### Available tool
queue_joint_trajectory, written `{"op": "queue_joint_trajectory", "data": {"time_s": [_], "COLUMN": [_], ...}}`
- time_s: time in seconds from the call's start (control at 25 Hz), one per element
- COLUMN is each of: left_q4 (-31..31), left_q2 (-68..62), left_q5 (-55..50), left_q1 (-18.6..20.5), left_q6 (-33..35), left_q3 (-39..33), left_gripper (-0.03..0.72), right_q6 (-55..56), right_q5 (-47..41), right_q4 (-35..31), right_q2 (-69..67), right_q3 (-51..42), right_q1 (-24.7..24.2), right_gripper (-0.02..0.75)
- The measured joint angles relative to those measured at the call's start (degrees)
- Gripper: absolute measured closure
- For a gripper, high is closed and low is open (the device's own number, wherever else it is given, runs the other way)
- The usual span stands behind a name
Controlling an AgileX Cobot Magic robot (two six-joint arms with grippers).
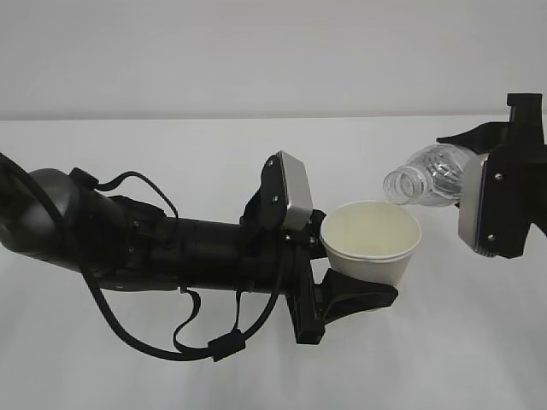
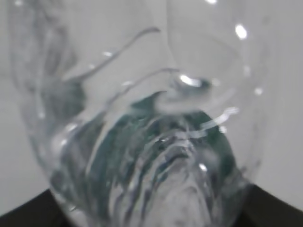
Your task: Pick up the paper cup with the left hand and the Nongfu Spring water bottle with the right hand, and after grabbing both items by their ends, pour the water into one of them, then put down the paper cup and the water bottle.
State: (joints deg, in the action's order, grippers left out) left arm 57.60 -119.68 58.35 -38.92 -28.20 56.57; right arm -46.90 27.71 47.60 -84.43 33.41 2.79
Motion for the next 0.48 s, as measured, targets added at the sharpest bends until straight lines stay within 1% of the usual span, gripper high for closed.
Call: {"op": "queue_joint_trajectory", "data": {"time_s": [0.2, 0.48], "left_q4": [0.00, -0.91], "left_q2": [0.00, 0.00], "left_q5": [0.00, -0.42], "left_q1": [0.00, 0.00], "left_q6": [0.00, 0.00], "left_q3": [0.00, 0.00], "left_gripper": [0.233, 0.233], "right_q6": [-0.04, -0.70], "right_q5": [-0.64, -0.64], "right_q4": [1.58, 1.92], "right_q2": [0.00, 0.00], "right_q3": [0.62, 0.62], "right_q1": [0.00, 0.00], "right_gripper": [0.307, 0.307]}}
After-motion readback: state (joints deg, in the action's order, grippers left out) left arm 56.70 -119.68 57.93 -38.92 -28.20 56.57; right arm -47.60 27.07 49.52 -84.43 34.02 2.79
